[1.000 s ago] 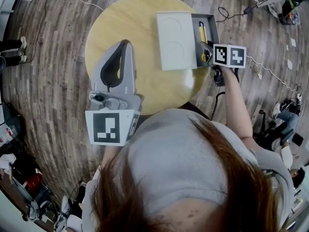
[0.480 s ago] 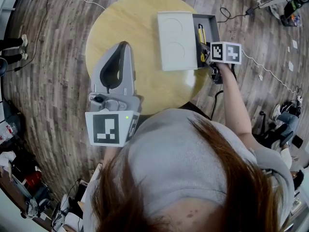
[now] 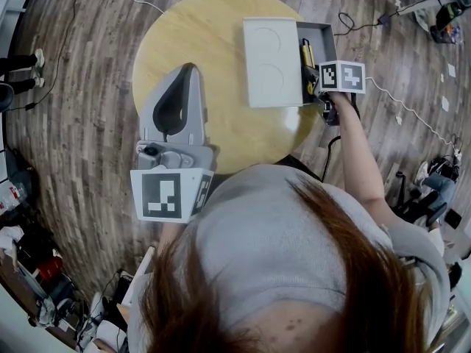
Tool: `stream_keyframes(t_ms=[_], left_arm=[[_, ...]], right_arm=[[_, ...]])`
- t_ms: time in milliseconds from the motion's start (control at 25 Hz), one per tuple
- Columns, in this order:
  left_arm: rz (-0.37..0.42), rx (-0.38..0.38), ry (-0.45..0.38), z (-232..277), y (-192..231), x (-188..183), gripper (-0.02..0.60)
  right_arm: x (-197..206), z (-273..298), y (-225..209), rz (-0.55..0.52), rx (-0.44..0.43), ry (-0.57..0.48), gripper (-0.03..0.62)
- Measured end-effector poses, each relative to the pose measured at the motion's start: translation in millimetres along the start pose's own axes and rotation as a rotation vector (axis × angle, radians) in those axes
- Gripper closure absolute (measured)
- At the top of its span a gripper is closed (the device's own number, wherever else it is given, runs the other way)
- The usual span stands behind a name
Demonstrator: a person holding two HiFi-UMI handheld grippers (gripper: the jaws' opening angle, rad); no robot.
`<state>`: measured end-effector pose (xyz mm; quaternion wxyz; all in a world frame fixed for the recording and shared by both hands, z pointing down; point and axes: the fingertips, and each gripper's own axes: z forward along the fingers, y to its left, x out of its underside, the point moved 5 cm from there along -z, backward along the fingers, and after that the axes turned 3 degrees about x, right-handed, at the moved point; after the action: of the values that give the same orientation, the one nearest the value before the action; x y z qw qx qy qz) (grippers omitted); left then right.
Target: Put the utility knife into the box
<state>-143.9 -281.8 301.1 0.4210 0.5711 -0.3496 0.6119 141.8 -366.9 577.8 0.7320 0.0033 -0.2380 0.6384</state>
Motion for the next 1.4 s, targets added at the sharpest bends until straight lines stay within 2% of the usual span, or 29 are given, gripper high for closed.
stream_keyframes(t_ms=[320,520,1120,1400], left_arm=[[0.001,-0.011,-0.007,0,0,0,0.588],[-0.005,-0.006,-0.011,1,1,-1,0.588],[-0.01,-0.004,-0.012,0,-5,-4,0.588],[-0.008,0.0,-0.02,-4,-7,-4,0.588]], right_arm=[[0,9,-6,-0.006,0.017,0.025,0.474],[1,14,-2,-0.057,0.049,0.049,0.474],[0,15,-6,-0.055,0.022,0.074,0.471],[2,15,-4,-0.077,0.057,0.052,0.471]])
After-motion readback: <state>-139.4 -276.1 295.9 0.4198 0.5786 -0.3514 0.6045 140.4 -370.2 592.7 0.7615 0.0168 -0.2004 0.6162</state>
